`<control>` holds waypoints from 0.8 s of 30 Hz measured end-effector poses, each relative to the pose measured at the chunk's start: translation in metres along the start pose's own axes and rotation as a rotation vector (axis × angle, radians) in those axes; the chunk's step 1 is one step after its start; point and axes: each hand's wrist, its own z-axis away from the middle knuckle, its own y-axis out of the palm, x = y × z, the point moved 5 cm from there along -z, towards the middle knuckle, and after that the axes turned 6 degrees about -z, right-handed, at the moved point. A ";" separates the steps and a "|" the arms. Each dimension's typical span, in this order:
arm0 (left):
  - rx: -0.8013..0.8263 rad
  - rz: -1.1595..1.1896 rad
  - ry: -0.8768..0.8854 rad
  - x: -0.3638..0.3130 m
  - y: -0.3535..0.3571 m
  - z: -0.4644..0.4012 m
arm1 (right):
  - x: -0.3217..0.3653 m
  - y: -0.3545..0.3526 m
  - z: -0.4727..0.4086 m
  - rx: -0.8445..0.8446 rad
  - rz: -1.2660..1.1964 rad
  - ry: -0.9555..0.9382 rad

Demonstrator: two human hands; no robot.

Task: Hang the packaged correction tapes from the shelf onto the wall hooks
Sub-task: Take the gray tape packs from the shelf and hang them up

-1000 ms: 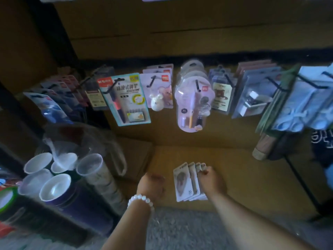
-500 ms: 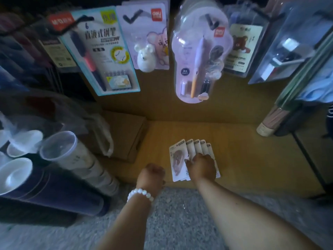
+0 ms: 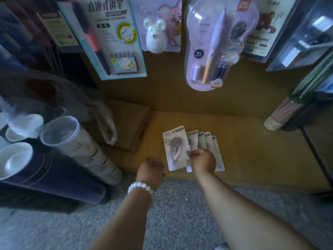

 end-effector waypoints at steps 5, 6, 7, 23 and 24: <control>-0.007 0.199 -0.055 0.007 -0.006 -0.005 | 0.018 0.001 0.019 0.098 -0.223 -0.079; 0.021 0.257 -0.056 0.003 -0.008 0.001 | 0.020 0.002 0.023 0.134 -0.246 -0.099; 0.050 0.325 -0.044 0.001 -0.009 0.004 | 0.023 0.004 0.028 0.170 -0.258 -0.120; 0.071 0.632 0.038 0.011 -0.011 0.001 | -0.008 -0.024 -0.010 -0.124 0.173 -0.034; 0.076 0.633 0.038 0.011 -0.011 0.000 | -0.014 -0.023 -0.017 -0.109 0.252 -0.014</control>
